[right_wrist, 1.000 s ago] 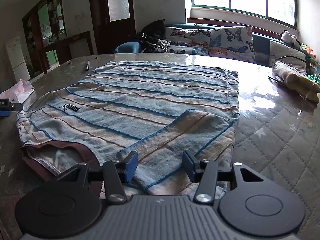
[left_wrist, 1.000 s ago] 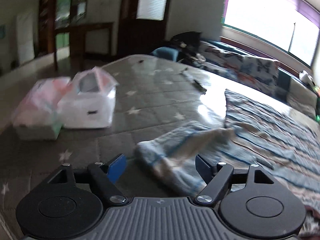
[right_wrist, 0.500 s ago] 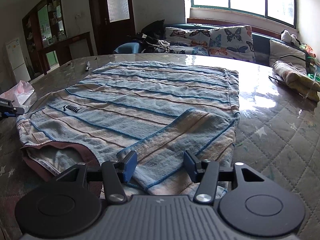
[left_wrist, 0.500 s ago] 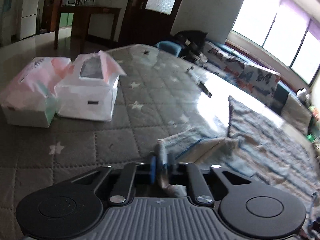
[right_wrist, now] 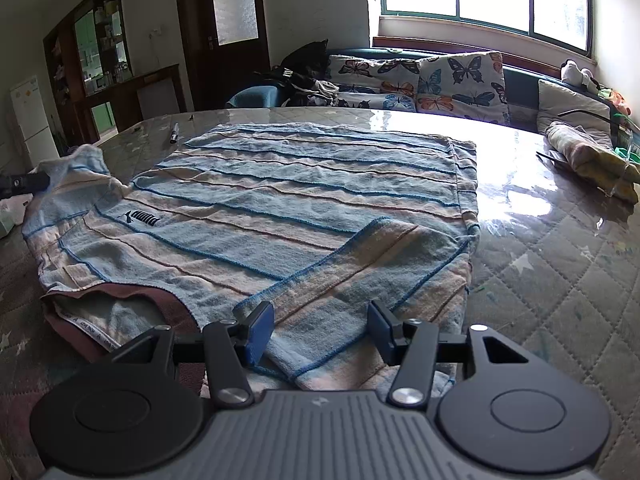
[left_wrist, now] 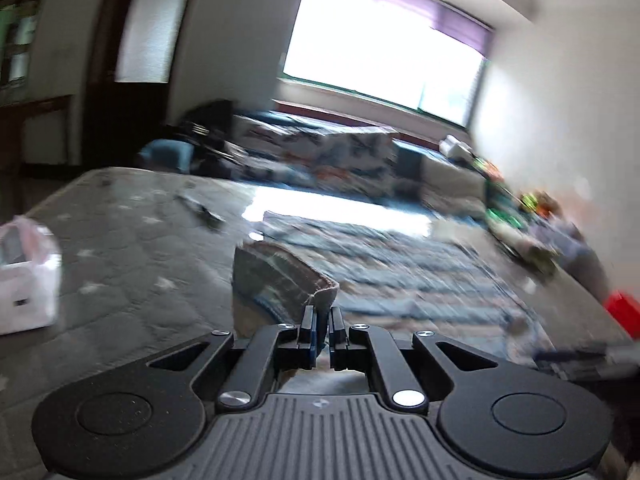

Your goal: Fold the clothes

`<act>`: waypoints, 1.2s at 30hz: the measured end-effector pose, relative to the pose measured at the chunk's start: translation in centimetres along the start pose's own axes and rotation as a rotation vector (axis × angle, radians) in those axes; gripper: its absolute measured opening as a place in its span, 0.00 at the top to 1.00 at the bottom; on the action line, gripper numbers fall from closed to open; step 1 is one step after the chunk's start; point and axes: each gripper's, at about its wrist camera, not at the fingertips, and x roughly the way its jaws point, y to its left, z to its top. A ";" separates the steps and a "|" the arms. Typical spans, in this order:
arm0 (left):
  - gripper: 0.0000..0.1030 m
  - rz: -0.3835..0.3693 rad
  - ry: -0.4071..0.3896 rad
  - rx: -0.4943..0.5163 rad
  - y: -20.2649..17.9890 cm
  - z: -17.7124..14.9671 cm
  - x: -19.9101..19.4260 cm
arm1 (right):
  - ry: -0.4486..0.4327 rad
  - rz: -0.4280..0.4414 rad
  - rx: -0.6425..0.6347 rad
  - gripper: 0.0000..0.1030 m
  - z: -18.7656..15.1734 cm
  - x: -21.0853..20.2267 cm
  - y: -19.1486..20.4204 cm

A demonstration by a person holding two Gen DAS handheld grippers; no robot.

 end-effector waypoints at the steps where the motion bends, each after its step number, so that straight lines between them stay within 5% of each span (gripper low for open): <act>1: 0.94 -0.020 0.019 0.008 -0.3 -0.2 0.2 | -0.001 0.001 0.001 0.48 0.0 0.0 0.0; 11: 0.88 -0.152 0.092 0.050 -1.6 -0.7 0.9 | -0.004 0.004 0.004 0.47 -0.1 0.0 0.0; 22: 0.89 0.033 0.125 0.002 2.9 2.0 5.5 | -0.001 0.006 0.010 0.48 0.3 -0.3 0.2; 32: 0.89 0.050 0.215 0.055 3.3 1.1 10.1 | -0.006 0.159 -0.113 0.54 3.3 -0.6 4.7; 36: 0.89 0.031 0.195 0.054 3.1 1.4 9.2 | 0.023 0.263 -0.149 0.67 4.7 0.6 7.3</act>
